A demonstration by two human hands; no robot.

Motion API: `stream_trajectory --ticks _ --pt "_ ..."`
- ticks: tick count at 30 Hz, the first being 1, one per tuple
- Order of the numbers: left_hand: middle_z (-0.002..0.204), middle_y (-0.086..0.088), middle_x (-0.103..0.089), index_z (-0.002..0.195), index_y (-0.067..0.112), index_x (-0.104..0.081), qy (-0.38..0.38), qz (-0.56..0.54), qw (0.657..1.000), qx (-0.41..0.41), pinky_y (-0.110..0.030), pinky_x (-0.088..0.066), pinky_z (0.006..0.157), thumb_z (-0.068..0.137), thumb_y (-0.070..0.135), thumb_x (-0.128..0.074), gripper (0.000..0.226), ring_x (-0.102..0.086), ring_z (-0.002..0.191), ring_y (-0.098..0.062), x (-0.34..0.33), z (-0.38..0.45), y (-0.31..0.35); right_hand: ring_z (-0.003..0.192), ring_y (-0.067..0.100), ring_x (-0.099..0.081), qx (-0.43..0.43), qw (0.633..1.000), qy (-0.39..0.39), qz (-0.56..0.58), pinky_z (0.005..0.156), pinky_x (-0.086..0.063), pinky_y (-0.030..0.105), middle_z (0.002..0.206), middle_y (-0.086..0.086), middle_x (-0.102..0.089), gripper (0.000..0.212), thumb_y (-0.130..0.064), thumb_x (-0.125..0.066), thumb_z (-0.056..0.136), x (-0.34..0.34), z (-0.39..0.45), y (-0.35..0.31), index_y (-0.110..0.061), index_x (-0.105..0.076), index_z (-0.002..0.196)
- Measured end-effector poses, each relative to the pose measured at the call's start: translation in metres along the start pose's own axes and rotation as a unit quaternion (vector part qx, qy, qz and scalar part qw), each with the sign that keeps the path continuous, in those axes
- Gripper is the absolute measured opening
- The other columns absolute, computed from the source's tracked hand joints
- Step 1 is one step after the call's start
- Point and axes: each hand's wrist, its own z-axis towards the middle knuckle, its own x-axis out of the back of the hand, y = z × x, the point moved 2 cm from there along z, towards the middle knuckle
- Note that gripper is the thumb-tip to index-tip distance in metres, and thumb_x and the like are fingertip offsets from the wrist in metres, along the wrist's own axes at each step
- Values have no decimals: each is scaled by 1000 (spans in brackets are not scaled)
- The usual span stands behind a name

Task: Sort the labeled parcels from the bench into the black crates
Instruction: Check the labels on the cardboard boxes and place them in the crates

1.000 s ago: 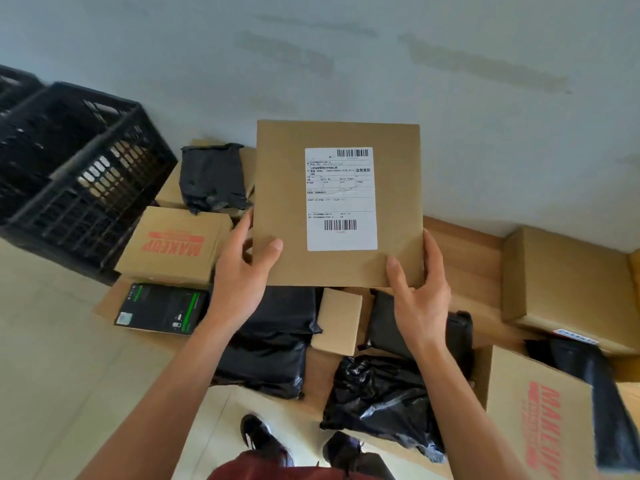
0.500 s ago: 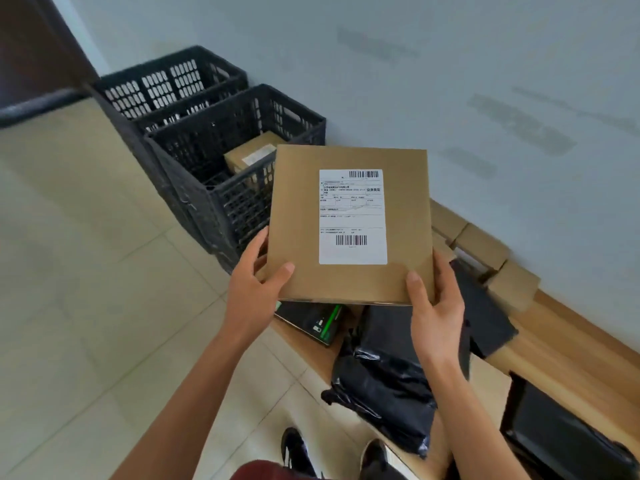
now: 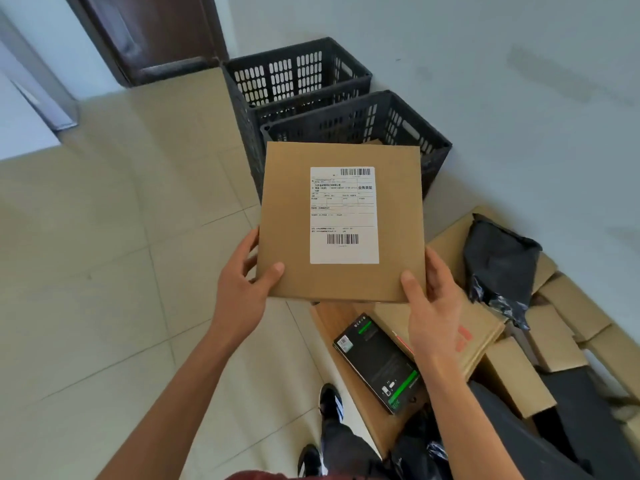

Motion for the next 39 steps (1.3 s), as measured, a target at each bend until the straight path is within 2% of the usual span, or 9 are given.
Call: stream_trajectory --ticks 2,5,7,13,19,25,30,35,39 --pt "150 18 -54 157 31 -43 13 2 1000 1 -10 -53 84 98 10 -69 67 -57 133 -10 3 17 2 125 -2 -59 -7 1000 -10 19 102 -50 18 138 -13 -63 52 -9 -63 101 -15 20 1 -26 -51 149" --pt "149 20 -54 157 31 -43 41 4 999 7 -7 -51 81 97 8 -69 68 -57 132 -8 11 41 4 125 -2 -59 -16 998 -39 35 103 -47 21 134 -19 -64 50 -8 -62 102 -41 49 -1 -29 -52 146" --pt "150 19 -54 157 31 -43 62 2 998 16 -7 -51 81 97 8 -68 69 -57 132 -9 18 57 2 124 -2 -61 -9 998 -56 31 101 -49 20 131 -19 -66 49 -6 -62 101 -60 68 -1 -27 -54 146" --pt "150 20 -54 157 31 -42 101 -7 994 36 -10 -54 84 98 7 -68 69 -57 132 -8 57 97 -6 124 3 -62 11 994 -102 27 102 -51 18 136 -5 -66 51 -2 -62 101 -127 100 -5 -14 -52 149" --pt "152 16 -53 159 26 -40 106 -24 994 34 -13 -55 86 98 6 -67 69 -57 133 -11 119 153 -29 128 5 -61 19 993 -116 14 103 -51 19 140 -4 -64 51 -3 -61 102 -212 109 -9 -14 -50 151" --pt "151 19 -53 157 29 -42 73 -29 997 30 -11 -53 86 98 5 -66 69 -57 132 -8 177 225 -40 130 5 -60 16 996 -82 6 102 -49 14 142 -1 -63 53 0 -61 101 -290 111 -22 -11 -48 151" --pt "150 22 -53 157 31 -43 34 -26 999 11 -20 -54 98 99 7 -64 67 -57 131 -5 202 278 -38 130 2 -59 13 999 -37 8 102 -48 13 142 -7 -63 52 -2 -61 102 -333 120 -33 -13 -49 151" --pt "152 20 -52 157 30 -43 -12 -14 1000 -5 -5 -47 89 98 7 -65 66 -54 133 -6 188 337 -29 129 2 -60 -7 1000 22 9 113 -49 32 142 -10 -64 51 -3 -61 102 -344 150 -36 -17 -50 149" --pt "151 18 -53 155 31 -45 -60 19 998 -25 -10 -44 101 99 9 -66 64 -53 133 -5 151 390 -19 131 1 -58 -32 996 72 36 113 -49 39 147 -12 -59 59 -7 -61 103 -337 189 -26 -24 -41 155"
